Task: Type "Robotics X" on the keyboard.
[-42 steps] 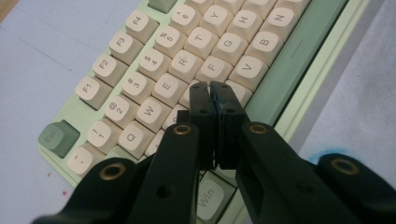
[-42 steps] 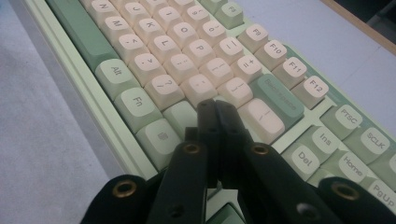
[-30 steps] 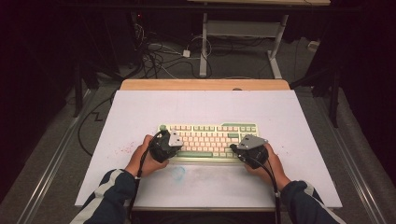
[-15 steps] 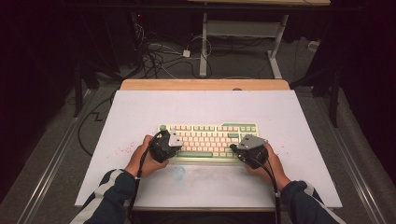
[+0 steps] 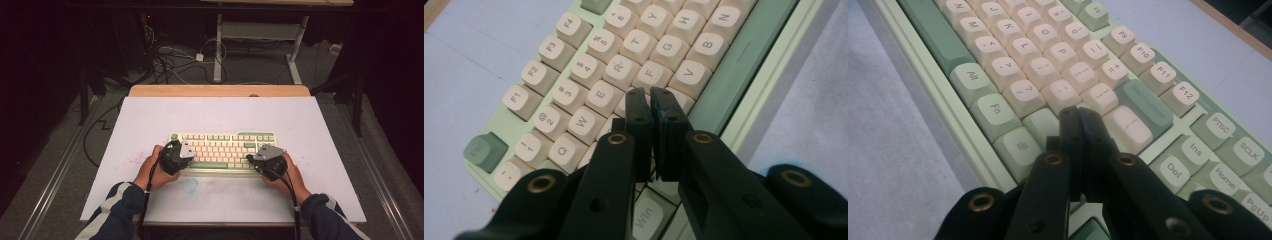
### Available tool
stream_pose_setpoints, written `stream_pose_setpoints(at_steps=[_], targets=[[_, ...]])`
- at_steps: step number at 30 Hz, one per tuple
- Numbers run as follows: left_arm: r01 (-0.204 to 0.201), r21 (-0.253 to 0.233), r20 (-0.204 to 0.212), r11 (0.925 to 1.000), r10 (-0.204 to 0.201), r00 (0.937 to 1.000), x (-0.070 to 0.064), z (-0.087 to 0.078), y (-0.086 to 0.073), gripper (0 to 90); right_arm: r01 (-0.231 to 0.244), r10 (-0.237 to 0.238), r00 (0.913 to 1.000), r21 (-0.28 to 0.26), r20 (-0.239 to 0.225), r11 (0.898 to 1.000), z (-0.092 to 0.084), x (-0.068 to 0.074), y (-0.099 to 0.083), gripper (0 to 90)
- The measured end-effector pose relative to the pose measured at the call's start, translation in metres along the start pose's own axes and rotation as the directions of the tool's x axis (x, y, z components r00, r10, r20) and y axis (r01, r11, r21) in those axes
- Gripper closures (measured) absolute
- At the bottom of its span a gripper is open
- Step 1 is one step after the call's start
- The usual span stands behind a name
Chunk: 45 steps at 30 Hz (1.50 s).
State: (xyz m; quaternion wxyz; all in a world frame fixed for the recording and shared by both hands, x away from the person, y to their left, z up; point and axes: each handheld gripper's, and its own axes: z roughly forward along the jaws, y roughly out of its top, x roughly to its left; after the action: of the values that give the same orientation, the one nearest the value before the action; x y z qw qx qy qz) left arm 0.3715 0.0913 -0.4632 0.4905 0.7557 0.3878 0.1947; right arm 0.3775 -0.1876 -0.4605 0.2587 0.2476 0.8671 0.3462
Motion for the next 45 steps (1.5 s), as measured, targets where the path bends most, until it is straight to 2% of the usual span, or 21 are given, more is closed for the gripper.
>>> stream_pose_setpoints(at_steps=[11, 17, 19, 23, 25, 28, 32, 34, 36, 39, 42, 45], targets=[[-0.007, -0.073, 0.0, 0.9973, 0.007, 1.0, 0.001, -0.013, 0.006, 75.8, 0.007, -0.007, 1.0, 0.006, -0.004, 1.0, 0.0, -0.001, 0.001, 90.0], [0.005, -0.12, -0.011, 0.9927, -0.007, 0.9999, 0.003, -0.017, 0.008, 58.6, 0.001, -0.001, 1.0, 0.009, -0.008, 1.0, -0.001, -0.002, 0.003, 90.0], [0.003, -0.141, -0.028, 0.99, -0.007, 0.9996, 0.003, -0.017, 0.009, 52.4, 0.003, -0.003, 1.0, 0.008, -0.005, 1.0, -0.002, -0.002, 0.003, 90.0], [0.0, -0.156, -0.032, 0.9878, -0.005, 0.9995, 0.002, -0.017, 0.009, 43.4, -0.007, 0.007, 1.0, -0.019, 0.003, 1.0, -0.007, -0.004, 0.005, 88.8], [-0.008, -0.167, -0.051, 0.9859, 0.0, 0.9987, 0.002, -0.017, 0.009, 40.0, -0.014, 0.014, 0.9999, -0.034, 0.002, 0.999, -0.009, -0.004, 0.005, 86.2], [-0.005, -0.184, -0.046, 0.9829, -0.003, 0.9989, 0.001, -0.018, 0.01, 34.2, -0.013, 0.013, 0.9999, -0.059, 0.008, 0.998, -0.014, -0.005, 0.008, 83.4], [-0.009, -0.195, -0.045, 0.9808, 0.001, 0.999, 0.001, -0.019, 0.01, 28.5, -0.02, 0.021, 0.9997, -0.083, 0.011, 0.996, -0.019, -0.006, 0.01, 76.9], [-0.001, -0.2, -0.036, 0.9799, -0.006, 0.9994, 0.0, -0.019, 0.01, 25.1, -0.026, 0.029, 0.9993, -0.093, 0.025, 0.995, -0.021, -0.007, 0.011, 70.1], [0.002, -0.212, -0.039, 0.9773, -0.011, 0.9992, 0.0, -0.019, 0.011, 24.2, -0.019, 0.021, 0.9997, -0.112, 0.009, 0.994, -0.023, -0.007, 0.011, 61.3], [0.022, -0.221, -0.031, 0.975, -0.029, 0.9991, 0.0, -0.02, 0.011, 21.7, -0.004, 0.01, 0.9986, -0.119, 0.053, 0.993, -0.024, -0.004, 0.012, 47.6], [0.026, -0.233, -0.032, 0.9722, -0.035, 0.9989, 0.0, -0.02, 0.011, 19.6, -0.02, 0.028, 0.9977, -0.138, 0.061, 0.99, -0.024, -0.002, 0.012, 35.3], [0.024, -0.234, -0.039, 0.9718, -0.034, 0.9987, 0.0, -0.019, 0.01, 19.3, -0.03, 0.042, 0.9959, -0.147, 0.08, 0.989, -0.024, -0.001, 0.013, 26.8]])
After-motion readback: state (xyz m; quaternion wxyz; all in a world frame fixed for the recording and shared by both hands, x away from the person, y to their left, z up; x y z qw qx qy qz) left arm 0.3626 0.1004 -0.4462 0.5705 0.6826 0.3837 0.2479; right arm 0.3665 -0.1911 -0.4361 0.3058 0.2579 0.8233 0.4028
